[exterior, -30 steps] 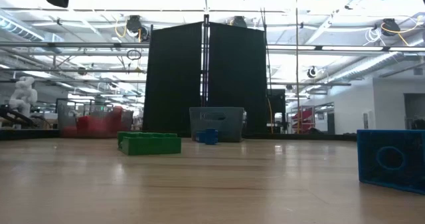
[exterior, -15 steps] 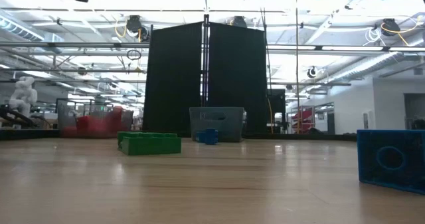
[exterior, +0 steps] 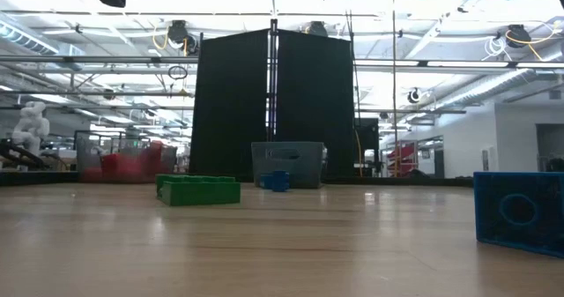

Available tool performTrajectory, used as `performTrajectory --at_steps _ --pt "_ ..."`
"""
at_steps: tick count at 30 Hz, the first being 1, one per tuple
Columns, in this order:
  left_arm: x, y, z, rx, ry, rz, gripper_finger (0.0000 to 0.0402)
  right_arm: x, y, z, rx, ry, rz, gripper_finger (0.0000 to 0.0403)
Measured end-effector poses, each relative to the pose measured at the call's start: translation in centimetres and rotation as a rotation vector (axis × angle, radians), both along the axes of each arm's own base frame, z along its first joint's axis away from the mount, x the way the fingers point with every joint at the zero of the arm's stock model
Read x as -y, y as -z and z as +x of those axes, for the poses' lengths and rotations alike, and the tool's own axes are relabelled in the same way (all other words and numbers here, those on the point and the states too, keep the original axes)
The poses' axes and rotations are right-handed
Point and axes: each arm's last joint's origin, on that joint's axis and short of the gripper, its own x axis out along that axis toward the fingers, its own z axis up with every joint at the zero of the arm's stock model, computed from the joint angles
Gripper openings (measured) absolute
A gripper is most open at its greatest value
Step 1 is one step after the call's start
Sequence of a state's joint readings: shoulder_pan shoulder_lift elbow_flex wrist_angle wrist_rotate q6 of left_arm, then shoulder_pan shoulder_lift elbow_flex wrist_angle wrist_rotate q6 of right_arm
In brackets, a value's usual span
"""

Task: Sort blocks
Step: Put the blue game piece into the bottom left black transparent bin

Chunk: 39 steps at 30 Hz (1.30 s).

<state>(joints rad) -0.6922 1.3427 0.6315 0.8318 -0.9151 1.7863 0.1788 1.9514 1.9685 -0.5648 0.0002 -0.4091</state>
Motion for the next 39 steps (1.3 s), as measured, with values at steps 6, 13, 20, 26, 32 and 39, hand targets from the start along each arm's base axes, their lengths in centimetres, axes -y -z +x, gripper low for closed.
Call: performTrajectory --at_steps 6,13,20,26,32,39 --pt "0.0 0.0 0.0 0.005 -0.009 -0.006 0.0222 0.4 0.0 0.1 -0.002 0.009 0.008 0.0107" --pt "-0.4 -0.2 0.2 0.023 -0.068 -0.027 0.0181 -0.2 0.1 -0.1 -0.009 0.004 0.019 0.0107" --pt "-0.9 -0.2 0.5 0.021 -0.084 -0.023 0.0148 -0.4 0.1 -0.2 -0.02 0.009 0.021 0.0107" --pt "-0.9 -0.2 0.5 0.024 -0.071 -0.026 0.0143 -0.1 0.2 -0.1 -0.026 0.01 0.025 0.0107" --pt "-1.2 -0.1 0.5 0.034 -0.14 -0.095 0.0141 1.4 0.8 -0.5 -0.136 0.107 0.095 0.0156" --pt "-1.2 0.3 0.0 0.034 -0.316 -0.178 0.0141 2.1 2.7 -1.7 -0.362 0.204 0.135 0.0291"
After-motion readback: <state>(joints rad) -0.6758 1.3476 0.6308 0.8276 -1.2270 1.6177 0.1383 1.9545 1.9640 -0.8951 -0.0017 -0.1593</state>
